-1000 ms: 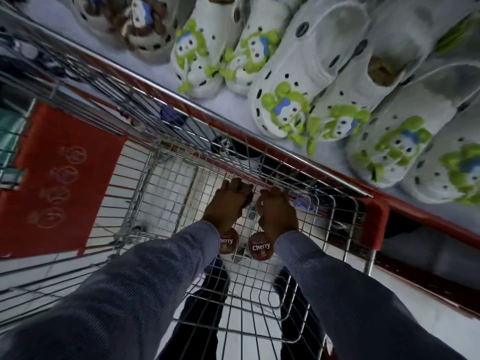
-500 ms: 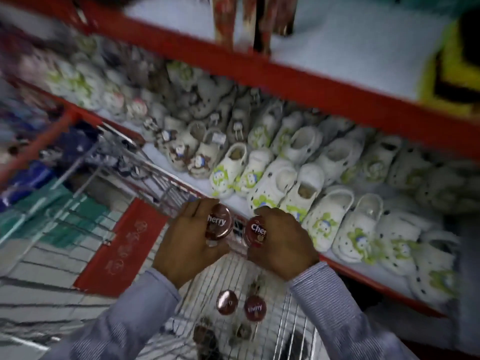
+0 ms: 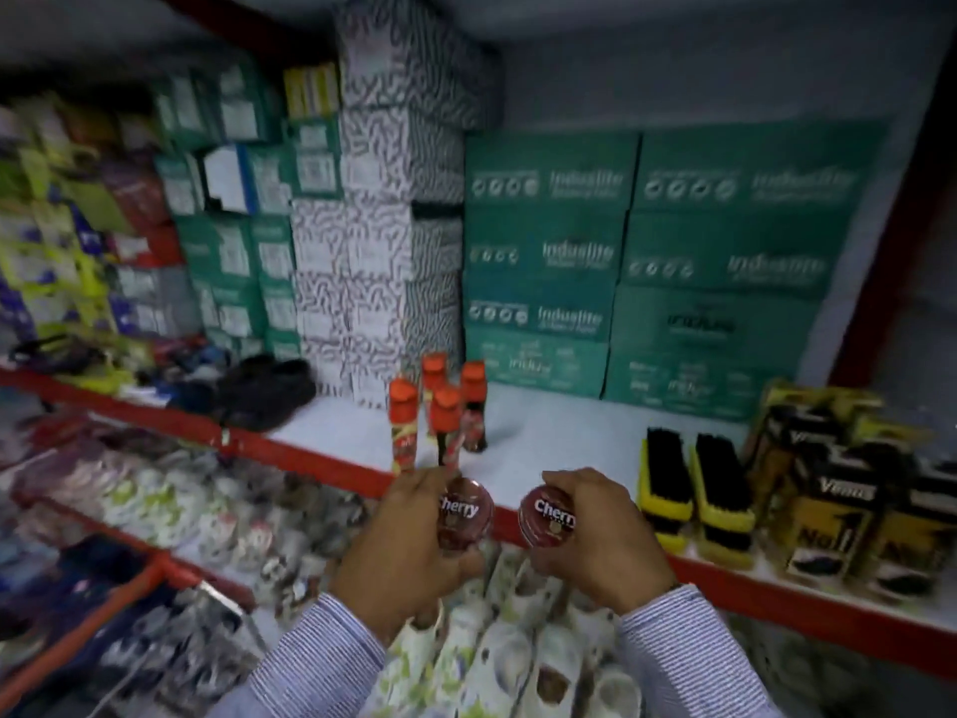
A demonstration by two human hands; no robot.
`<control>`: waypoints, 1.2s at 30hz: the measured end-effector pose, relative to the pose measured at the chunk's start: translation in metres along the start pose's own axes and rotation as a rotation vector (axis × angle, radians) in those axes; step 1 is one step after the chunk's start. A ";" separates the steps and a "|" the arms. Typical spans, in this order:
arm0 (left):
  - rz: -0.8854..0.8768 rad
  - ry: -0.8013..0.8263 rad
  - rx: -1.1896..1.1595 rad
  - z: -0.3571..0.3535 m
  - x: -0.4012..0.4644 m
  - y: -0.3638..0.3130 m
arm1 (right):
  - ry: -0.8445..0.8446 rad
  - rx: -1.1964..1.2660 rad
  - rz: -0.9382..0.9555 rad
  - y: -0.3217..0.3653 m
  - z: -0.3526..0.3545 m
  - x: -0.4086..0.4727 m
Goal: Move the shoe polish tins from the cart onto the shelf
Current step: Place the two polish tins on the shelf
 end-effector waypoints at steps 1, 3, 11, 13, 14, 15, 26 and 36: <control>0.001 0.011 -0.013 -0.007 0.011 -0.002 | -0.015 0.005 -0.022 -0.006 0.001 0.008; -0.007 0.051 -0.015 -0.022 0.038 -0.005 | -0.058 0.027 -0.065 -0.020 0.003 0.027; 0.078 0.260 0.055 -0.081 0.130 0.001 | 0.011 0.019 -0.250 -0.065 -0.011 0.106; 0.081 0.292 0.086 -0.096 0.147 0.007 | 0.029 0.006 -0.275 -0.074 -0.016 0.121; 0.089 0.304 0.091 -0.102 0.153 0.009 | 0.039 0.005 -0.285 -0.077 -0.018 0.127; 0.095 0.316 0.092 -0.108 0.159 0.011 | 0.049 0.002 -0.290 -0.081 -0.020 0.134; 0.132 0.369 0.082 -0.134 0.178 0.020 | 0.180 -0.068 -0.324 -0.096 -0.034 0.156; -0.054 0.198 0.012 -0.073 0.095 -0.015 | -0.098 -0.034 -0.039 -0.060 -0.020 0.065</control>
Point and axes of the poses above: each hand's wrist, its own x-axis towards the middle knuckle, its own z-axis out of the back of the hand, y = z × x, the point moved 4 cm from there along x, towards the middle knuckle
